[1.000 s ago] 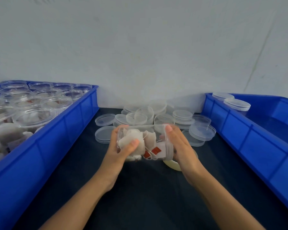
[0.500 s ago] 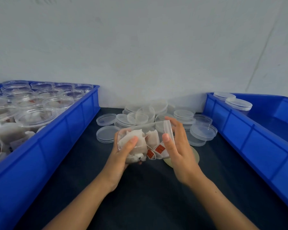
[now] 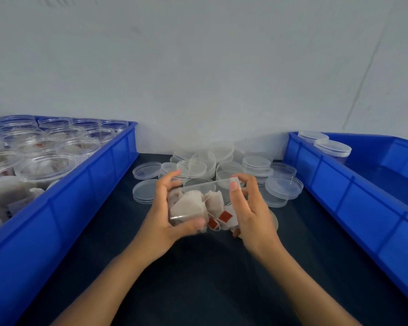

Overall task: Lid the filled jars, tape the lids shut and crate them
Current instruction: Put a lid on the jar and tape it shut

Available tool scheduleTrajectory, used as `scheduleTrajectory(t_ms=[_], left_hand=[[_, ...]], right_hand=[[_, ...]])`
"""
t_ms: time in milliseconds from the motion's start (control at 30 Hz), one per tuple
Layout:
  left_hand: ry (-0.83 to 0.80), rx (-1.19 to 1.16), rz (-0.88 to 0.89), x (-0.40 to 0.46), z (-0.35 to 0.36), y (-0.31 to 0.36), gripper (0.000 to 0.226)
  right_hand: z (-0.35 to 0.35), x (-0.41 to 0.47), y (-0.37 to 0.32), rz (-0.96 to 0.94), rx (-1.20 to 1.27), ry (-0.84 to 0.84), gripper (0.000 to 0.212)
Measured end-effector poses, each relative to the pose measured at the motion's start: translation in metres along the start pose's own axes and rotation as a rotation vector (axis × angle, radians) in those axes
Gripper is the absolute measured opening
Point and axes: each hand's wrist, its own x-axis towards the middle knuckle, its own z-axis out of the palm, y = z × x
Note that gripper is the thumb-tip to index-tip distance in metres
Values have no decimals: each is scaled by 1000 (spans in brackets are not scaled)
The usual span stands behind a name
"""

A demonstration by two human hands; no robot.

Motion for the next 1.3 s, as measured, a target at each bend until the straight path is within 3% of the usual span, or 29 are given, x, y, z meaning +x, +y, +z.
scheduleTrajectory(t_ms=[100, 167, 233, 267, 367, 433, 533, 667, 800, 900, 967, 1033, 1133, 1300], left_hand=[[-22, 600, 172, -2, -1, 0, 104], [74, 761, 181, -3, 2, -3, 103], [186, 607, 44, -4, 6, -6, 92], [237, 471, -48, -5, 8, -7, 85], [321, 241, -231, -2, 12, -15, 74], [317, 229, -269, -2, 13, -14, 79], [245, 321, -282, -2, 13, -15, 90], [237, 392, -275, -4, 18, -18, 96], [435, 473, -87, -6, 21, -5, 104], [637, 686, 314, -8, 18, 9, 72], [577, 731, 518, -10, 21, 14, 39], [364, 707, 582, -12, 26, 15, 22], [84, 635, 437, -16, 33, 12, 27], [-29, 489, 220, -17, 36, -1, 47]], right_hand=[[-2, -2, 0, -37, 7, -56, 45], [-5, 1, 0, -12, 170, -111, 46], [-13, 7, 1, 14, 276, -96, 44], [-18, 11, 2, 7, 217, -70, 43], [-31, 18, 10, 2, -332, -114, 42], [-31, 16, 16, 18, -696, -215, 47], [-21, 11, 22, 69, -1009, -331, 50], [-9, 6, 20, 46, -967, -288, 26], [-4, 3, 18, 108, -712, -157, 15], [0, 1, 17, 127, -647, -100, 36], [3, -1, 14, 138, -607, -68, 47], [7, -2, 12, 146, -546, -83, 46], [11, -5, 10, 141, -442, -124, 37], [18, -11, 6, 167, -285, -190, 34]])
